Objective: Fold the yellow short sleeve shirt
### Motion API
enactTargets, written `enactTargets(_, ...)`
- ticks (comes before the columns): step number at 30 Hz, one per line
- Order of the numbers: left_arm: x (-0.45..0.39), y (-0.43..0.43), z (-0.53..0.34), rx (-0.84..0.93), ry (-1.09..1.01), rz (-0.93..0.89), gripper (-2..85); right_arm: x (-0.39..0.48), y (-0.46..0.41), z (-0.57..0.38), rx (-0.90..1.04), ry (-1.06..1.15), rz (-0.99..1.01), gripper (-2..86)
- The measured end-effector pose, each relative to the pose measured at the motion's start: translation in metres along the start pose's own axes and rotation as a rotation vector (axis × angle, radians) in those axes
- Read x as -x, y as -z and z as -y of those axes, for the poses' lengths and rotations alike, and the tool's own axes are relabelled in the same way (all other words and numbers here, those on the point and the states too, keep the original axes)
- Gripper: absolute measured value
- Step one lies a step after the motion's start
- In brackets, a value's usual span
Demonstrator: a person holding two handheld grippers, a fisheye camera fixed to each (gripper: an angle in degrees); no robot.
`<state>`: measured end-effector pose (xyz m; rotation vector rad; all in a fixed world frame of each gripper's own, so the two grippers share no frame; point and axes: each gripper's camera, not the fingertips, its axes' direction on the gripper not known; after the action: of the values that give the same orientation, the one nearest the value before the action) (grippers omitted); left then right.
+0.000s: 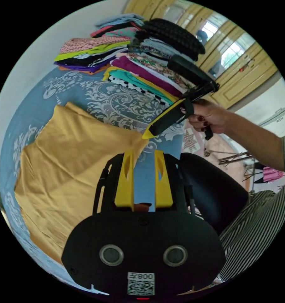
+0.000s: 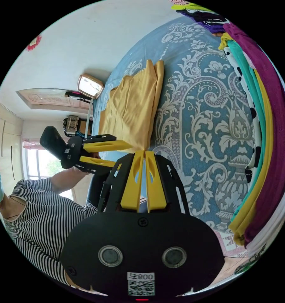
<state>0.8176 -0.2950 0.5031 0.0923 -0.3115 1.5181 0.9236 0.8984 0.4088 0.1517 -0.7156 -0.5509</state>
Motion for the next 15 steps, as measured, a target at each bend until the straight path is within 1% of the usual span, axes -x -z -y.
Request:
enactTargets(2,-0.010,-0.038,0.017,0.093,0.000,0.101,5.2,0.001,-0.001,0.007,0.026,-0.008,-0.008,0.8)
enactTargets(3,-0.011,-0.045,0.019,0.104,0.012,0.123,4.0,0.002,-0.001,0.009,0.029,-0.010,-0.018,0.9)
enactTargets(6,-0.011,-0.066,0.024,0.081,0.072,0.081,2.1,0.013,0.011,0.022,-0.018,-0.008,-0.091,1.8)
enactTargets(8,-0.009,-0.080,0.026,0.054,0.113,0.039,1.3,0.028,0.019,0.045,-0.069,0.017,-0.153,4.0)
enactTargets(11,-0.013,-0.094,0.030,0.039,0.122,0.032,1.0,0.047,0.019,0.092,-0.113,0.036,-0.207,6.6)
enactTargets(15,-0.019,-0.108,0.036,0.041,0.106,0.048,0.9,0.059,0.008,0.154,-0.129,0.010,-0.218,8.0)
